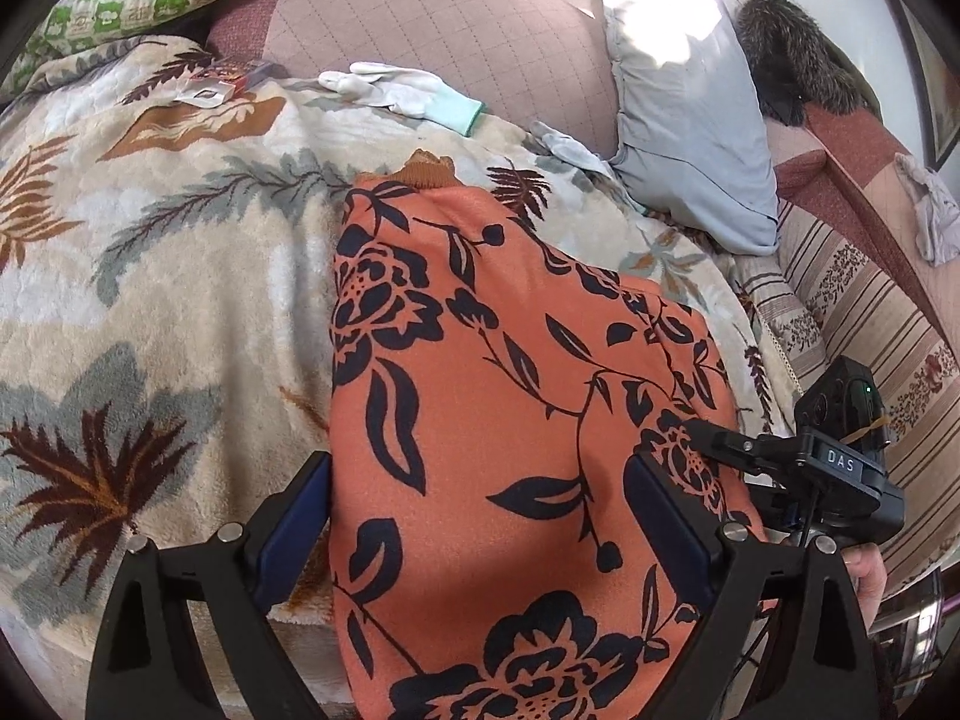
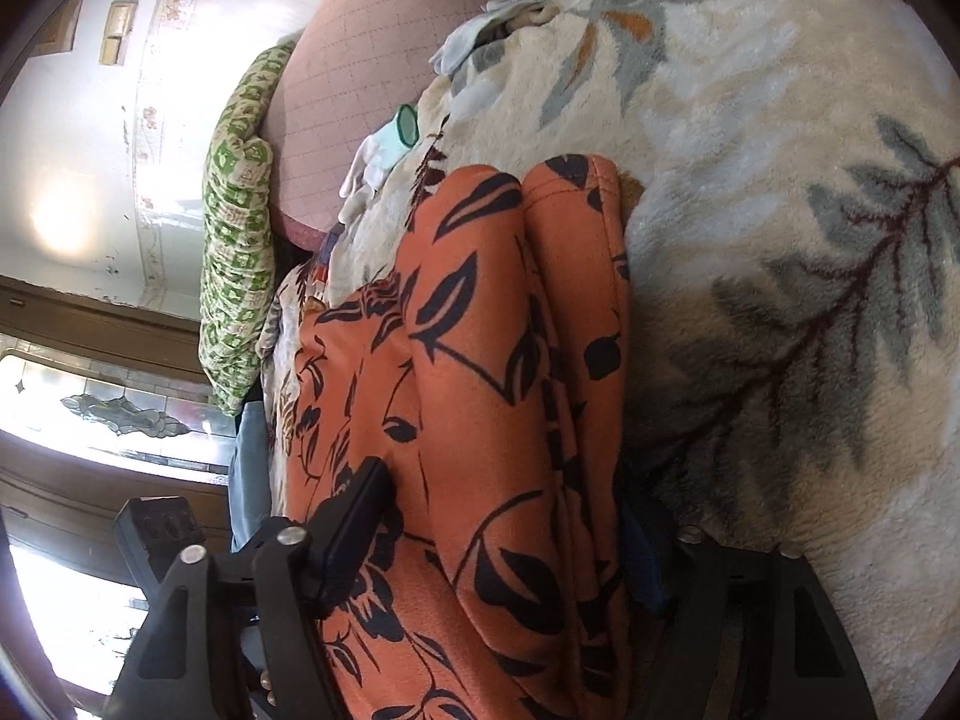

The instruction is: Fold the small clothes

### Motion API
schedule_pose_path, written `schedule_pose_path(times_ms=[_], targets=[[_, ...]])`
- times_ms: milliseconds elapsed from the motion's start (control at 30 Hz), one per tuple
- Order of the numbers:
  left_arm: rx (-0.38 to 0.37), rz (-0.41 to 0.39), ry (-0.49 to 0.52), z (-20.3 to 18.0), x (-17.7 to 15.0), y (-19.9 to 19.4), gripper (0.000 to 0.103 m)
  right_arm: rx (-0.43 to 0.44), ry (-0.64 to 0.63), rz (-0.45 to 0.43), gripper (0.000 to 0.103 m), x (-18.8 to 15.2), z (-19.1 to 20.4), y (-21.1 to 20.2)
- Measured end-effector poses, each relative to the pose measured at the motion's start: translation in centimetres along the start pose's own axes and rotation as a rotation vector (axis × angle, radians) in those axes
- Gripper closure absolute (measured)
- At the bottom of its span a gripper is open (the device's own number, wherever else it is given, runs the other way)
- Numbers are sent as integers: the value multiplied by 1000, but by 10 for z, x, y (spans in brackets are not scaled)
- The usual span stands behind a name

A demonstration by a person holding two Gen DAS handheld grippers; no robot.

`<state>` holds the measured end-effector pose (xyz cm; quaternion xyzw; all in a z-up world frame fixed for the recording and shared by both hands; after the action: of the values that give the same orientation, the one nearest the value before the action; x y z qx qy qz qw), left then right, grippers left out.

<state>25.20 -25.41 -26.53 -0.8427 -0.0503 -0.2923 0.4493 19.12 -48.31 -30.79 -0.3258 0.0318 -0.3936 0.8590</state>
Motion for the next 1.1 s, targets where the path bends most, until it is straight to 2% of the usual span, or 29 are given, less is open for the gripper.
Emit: schedule_pose_path(times_ms=[33, 100, 200, 300, 333, 367, 533, 667, 733, 800, 867, 933, 1000, 1100], targets=[[4, -4, 3, 0, 0, -1, 11, -1, 3, 8, 45, -1, 0, 2], [4, -10, 4, 1, 0, -2, 14, -5, 7, 11, 49, -3, 3, 3], [9, -22, 7, 1, 2, -4, 23, -23, -18, 5, 56, -4, 11, 2], [3, -37, 12, 2, 4, -11, 37, -39, -46, -8, 60, -6, 23, 0], [1, -43, 16, 2, 6, -13, 48, -40, -55, -12, 60, -7, 27, -1], [-3, -46, 21, 2, 7, -15, 54, -39, -68, -16, 61, -8, 33, -2], [-29, -65, 34, -1, 10, -25, 59, -33, -127, -42, 62, -14, 60, -10], [-10, -79, 41, 1, 12, -30, 59, -43, -171, -44, 62, -20, 74, -8], [10, -46, 31, 7, 10, -24, 59, -49, -163, -35, 62, -21, 70, -4], [51, -31, 28, 13, 8, -19, 53, -55, -126, -26, 62, -20, 61, 0], [46, -17, 19, 15, 6, -17, 43, -51, -80, -16, 61, -18, 49, 1], [39, -2, 27, 12, 4, -14, 32, -48, -45, -15, 53, -16, 41, 3], [50, -3, 54, 8, 1, -12, 32, -40, -23, -3, 43, -16, 36, 6], [65, -18, 96, 4, -1, -10, 32, -45, -24, 19, 40, -18, 35, 14]])
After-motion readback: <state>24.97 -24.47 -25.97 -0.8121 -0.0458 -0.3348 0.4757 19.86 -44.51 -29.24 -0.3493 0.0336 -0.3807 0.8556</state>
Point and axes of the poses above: each gripper's, at about its wrist camera, not at the fingertips, and y roughly the way its jaws point, z to its left, x to its top, the point moved 5 cm from there along y, roughly the way its jaws point, and after that the axes turned 4 degrees about -z, right-handed, at the moved point
